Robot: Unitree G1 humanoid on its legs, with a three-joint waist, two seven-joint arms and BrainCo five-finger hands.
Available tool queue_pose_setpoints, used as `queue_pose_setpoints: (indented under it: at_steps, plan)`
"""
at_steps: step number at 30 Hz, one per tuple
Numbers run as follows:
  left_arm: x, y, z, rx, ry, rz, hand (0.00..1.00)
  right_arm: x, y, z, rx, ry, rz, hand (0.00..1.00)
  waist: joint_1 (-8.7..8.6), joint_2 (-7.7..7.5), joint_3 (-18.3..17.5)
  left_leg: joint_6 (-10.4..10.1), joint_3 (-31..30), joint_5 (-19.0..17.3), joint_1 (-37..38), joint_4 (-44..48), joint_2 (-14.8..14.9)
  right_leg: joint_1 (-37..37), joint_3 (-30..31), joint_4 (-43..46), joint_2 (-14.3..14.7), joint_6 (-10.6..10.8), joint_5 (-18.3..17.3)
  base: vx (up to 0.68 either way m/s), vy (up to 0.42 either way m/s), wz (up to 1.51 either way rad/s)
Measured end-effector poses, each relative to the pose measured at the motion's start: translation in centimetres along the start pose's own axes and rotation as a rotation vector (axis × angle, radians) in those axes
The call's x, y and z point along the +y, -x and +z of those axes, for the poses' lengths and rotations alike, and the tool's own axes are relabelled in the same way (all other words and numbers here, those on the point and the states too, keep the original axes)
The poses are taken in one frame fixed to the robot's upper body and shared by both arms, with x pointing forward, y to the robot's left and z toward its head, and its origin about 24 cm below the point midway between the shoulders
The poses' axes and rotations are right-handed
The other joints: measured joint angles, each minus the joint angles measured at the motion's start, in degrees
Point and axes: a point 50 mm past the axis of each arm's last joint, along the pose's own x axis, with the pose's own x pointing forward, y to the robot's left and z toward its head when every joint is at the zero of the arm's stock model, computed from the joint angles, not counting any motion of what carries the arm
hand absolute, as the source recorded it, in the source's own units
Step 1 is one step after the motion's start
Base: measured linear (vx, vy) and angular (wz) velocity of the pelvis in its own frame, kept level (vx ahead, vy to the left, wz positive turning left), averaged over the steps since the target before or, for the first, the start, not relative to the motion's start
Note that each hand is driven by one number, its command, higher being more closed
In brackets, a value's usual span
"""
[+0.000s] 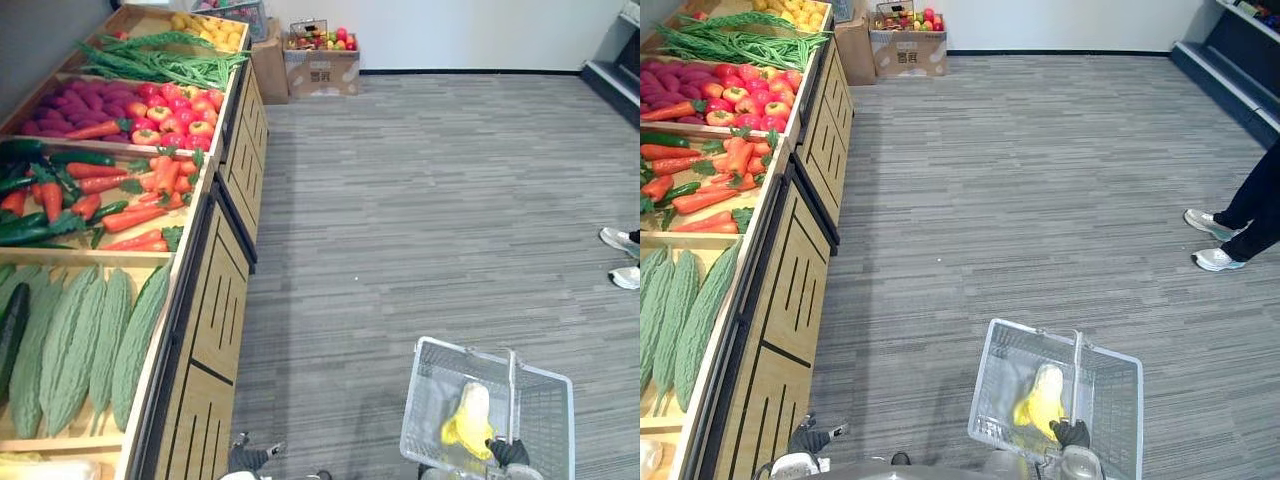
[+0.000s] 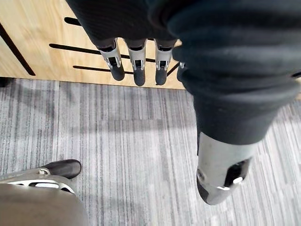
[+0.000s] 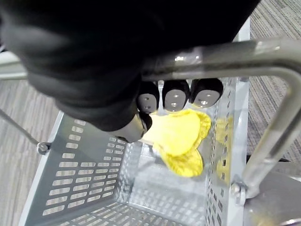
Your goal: Pick vegetable in the basket
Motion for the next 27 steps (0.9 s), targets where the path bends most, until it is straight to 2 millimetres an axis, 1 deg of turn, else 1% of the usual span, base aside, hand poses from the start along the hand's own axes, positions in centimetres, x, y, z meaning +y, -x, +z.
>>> queue_pose_setpoints:
  at_steps: [1,3,4,5,6,7,8,9,10,11,12,13,14,15,16,17,18,19,20,21,22,23,24,25,26,27]
  plan:
    - [0.1,0.0,-0.1,0.002,-0.005,0.0,0.0,-0.1,-0.1,0.5,-0.019,-0.026,-0.008,1.0,-0.04,-0.52,0.8,0.6,0.7,-0.5,1.7,-0.1,-0.5,-3.6,1.0,9.8,-1.2,-0.2,0.1,-0.02,0.011,-0.09]
    - [0.4,0.4,-1.0,0.022,-0.023,0.004,0.0,-0.2,0.1,0.1,-0.015,-0.054,-0.02,1.0,-0.28,-1.01,1.0,1.5,0.9,-2.7,4.7,0.5,-1.2,-6.6,0.8,19.8,-3.3,-1.9,0.6,0.02,0.008,-0.04]
    - [0.4,0.4,-1.1,0.022,-0.021,0.008,0.0,0.0,0.2,-0.2,-0.009,-0.053,-0.015,1.0,-0.23,-1.17,0.9,1.6,0.9,-3.2,5.4,0.6,-1.1,-6.8,0.5,20.9,-3.4,-2.3,0.1,0.09,0.013,-0.07]
    - [0.6,0.5,-1.4,0.03,-0.017,0.014,0.0,0.4,0.4,-0.3,-0.011,-0.058,-0.007,1.0,-0.2,-1.16,0.6,2.0,0.9,-4.1,5.9,0.6,-0.9,-7.7,-0.9,21.6,-3.6,-3.7,-1.9,0.15,-0.005,-0.1]
    - [0.5,0.5,-1.4,0.035,-0.006,0.017,0.0,0.7,0.3,0.0,-0.023,-0.063,-0.001,1.0,-0.17,-0.86,0.7,1.8,0.8,-4.6,5.9,0.5,-0.1,-9.5,-3.4,21.1,-3.2,-3.8,-4.2,0.22,-0.041,-0.13]
    - [0.2,0.6,-1.5,0.044,0.007,0.016,0.0,0.7,0.2,0.4,-0.034,-0.065,0.001,1.0,-0.2,-0.07,1.0,1.2,0.8,-5.1,5.8,0.5,1.2,-10.4,-5.8,18.7,-2.0,-4.1,-5.0,0.21,-0.06,-0.1]
    - [0.0,0.6,-1.5,0.047,0.014,0.014,0.0,0.7,0.1,0.6,-0.038,-0.067,0.001,1.0,-0.24,0.52,1.2,1.0,0.7,-5.4,5.9,0.5,2.2,-10.9,-7.3,16.3,-1.1,-4.2,-5.1,0.24,-0.091,0.0]
    - [-0.2,0.6,-1.4,0.047,0.021,0.009,0.0,0.7,0.1,0.7,-0.039,-0.074,-0.001,1.0,-0.23,1.19,1.4,0.0,0.5,-6.2,6.1,0.4,3.9,-11.8,-9.1,10.0,0.4,-3.5,-4.5,0.31,-0.137,0.16]
    - [-0.1,0.5,-1.4,0.046,0.023,0.012,0.0,0.8,0.1,0.7,-0.037,-0.081,-0.002,1.0,-0.28,1.14,1.5,-1.1,-0.2,-7.0,6.6,0.4,4.9,-12.5,-9.3,2.4,1.2,-2.2,-2.6,0.47,-0.233,0.27]
    - [-0.1,0.5,-1.3,0.046,0.032,0.017,0.0,0.9,0.2,0.6,-0.035,-0.085,-0.002,1.0,-0.27,1.02,1.7,-1.7,-0.7,-7.3,7.5,0.3,5.5,-12.7,-9.4,-3.0,1.5,-2.0,0.0,0.58,-0.315,0.44]
    - [-0.1,0.5,-1.2,0.046,0.048,0.023,0.0,0.8,0.3,0.3,-0.028,-0.106,-0.01,1.0,-0.3,0.85,1.7,-2.9,-1.5,-8.1,9.2,-0.2,6.2,-12.8,-9.3,-9.0,1.6,-1.7,3.4,0.54,-0.304,0.46]
    - [-0.2,0.5,-1.2,0.049,0.061,0.024,0.0,0.8,0.3,0.2,-0.024,-0.12,-0.014,1.0,-0.38,1.06,1.7,-3.4,-2.3,-8.7,10.1,-0.7,6.8,-12.4,-8.9,-10.2,1.9,-1.7,7.3,0.54,-0.316,0.61]
    - [-0.9,0.6,-1.2,0.06,0.088,0.015,0.0,0.4,0.3,0.2,-0.02,-0.134,-0.028,1.0,-0.35,2.63,1.8,-3.2,-3.7,-8.6,11.4,-1.2,8.6,-11.5,-9.3,-7.9,3.3,-2.1,9.3,0.52,-0.317,0.5]
    - [-1.3,0.6,-1.0,0.05,0.118,0.01,0.0,0.1,0.1,0.7,-0.032,-0.152,-0.042,1.0,0.14,3.11,1.6,-3.8,-4.6,-4.6,11.0,-0.8,9.0,-13.6,-9.4,-1.1,2.3,-3.1,5.0,0.51,-0.333,0.49]
    - [-1.6,0.7,-1.1,0.054,0.126,0.004,0.0,-0.1,0.1,0.9,-0.039,-0.16,-0.052,1.0,-0.05,2.9,1.6,-3.8,-5.9,-2.9,11.0,-0.3,8.9,-14.2,-9.7,2.1,1.4,-3.6,2.9,0.52,-0.357,0.47]
    - [-1.7,0.8,-1.3,0.065,0.134,0.005,0.0,-0.6,0.0,0.8,-0.034,-0.162,-0.065,1.0,-0.2,2.98,1.4,-3.9,-7.8,-0.4,11.0,1.2,9.2,-14.3,-10.5,6.4,0.5,-4.2,-0.9,0.53,-0.347,0.52]
    - [-1.7,0.9,-1.5,0.072,0.145,0.007,0.0,-0.9,0.0,0.7,-0.026,-0.157,-0.069,1.0,-0.14,3.7,0.6,-4.5,-9.4,2.0,9.9,3.3,10.2,-13.8,-11.5,7.8,0.7,-4.7,-3.2,0.55,-0.325,0.49]
    - [-1.8,0.9,-1.6,0.075,0.15,0.009,0.0,-0.9,0.0,0.6,-0.025,-0.154,-0.069,1.0,-0.12,4.07,0.3,-5.1,-10.3,3.4,9.1,4.8,10.8,-12.9,-12.2,7.5,1.0,-4.9,-4.1,0.47,-0.248,0.36]
    - [-2.0,1.0,-1.6,0.077,0.156,0.004,0.0,-0.8,0.0,0.6,-0.019,-0.15,-0.066,1.0,-0.08,4.62,0.0,-5.6,-11.7,5.7,7.4,7.8,11.6,-10.9,-13.4,5.4,1.8,-5.5,-4.6,0.58,-0.29,0.38]
    - [-1.7,0.9,-1.6,0.081,0.191,0.022,0.0,-0.8,0.0,0.3,-0.008,-0.139,-0.064,1.0,-0.18,4.76,-0.1,-6.1,-13.9,9.9,3.4,14.9,12.2,-7.5,-15.1,1.9,3.0,-5.6,-4.7,0.65,-0.307,0.51]
    - [-1.3,0.7,-1.2,0.078,0.226,0.04,0.0,-0.6,0.2,-0.3,0.01,-0.125,-0.054,1.0,-0.14,4.32,0.0,-8.2,-16.5,16.4,-1.6,24.3,12.3,-3.0,-16.5,-2.5,3.5,-5.7,-4.7,0.51,-0.238,0.48]
    - [-1.2,0.7,-1.2,0.081,0.248,0.049,0.0,-0.5,0.3,-0.7,0.023,-0.114,-0.05,1.0,-0.01,3.52,0.4,-9.5,-17.3,18.0,-4.2,30.1,12.4,-0.6,-17.0,-4.9,3.9,-5.7,-4.7,0.44,-0.161,0.37]
    - [-0.9,0.6,-1.2,0.085,0.283,0.066,0.0,-0.5,0.4,-1.2,0.052,-0.102,-0.047,1.0,0.69,3.57,0.5,-10.1,-17.4,15.6,-9.0,41.5,12.8,4.0,-17.7,-8.4,4.7,-5.7,-4.7,0.42,-0.133,0.17]
    - [-0.7,0.6,-1.2,0.087,0.309,0.076,0.0,-0.6,0.4,-1.4,0.065,-0.1,-0.048,1.0,0.86,3.25,0.7,-9.7,-16.1,12.2,-12.0,47.6,12.7,7.2,-17.9,-10.2,4.9,-5.7,-4.7,0.49,-0.149,0.11]
    - [-0.5,0.5,-1.0,0.082,0.333,0.088,0.0,-0.5,0.5,-1.5,0.075,-0.101,-0.047,1.0,1.3,2.57,1.0,-8.7,-13.2,8.1,-14.7,51.4,12.9,11.3,-18.1,-11.9,4.5,-5.7,-4.7,0.36,-0.067,0.04]
    - [-0.2,0.5,-0.8,0.069,0.351,0.098,0.0,-0.5,0.5,-1.8,0.085,-0.101,-0.047,1.0,1.86,1.84,1.0,-7.0,-10.8,5.5,-16.8,51.7,12.9,13.5,-18.1,-12.8,3.8,-5.6,-4.7,0.26,-0.005,0.04]
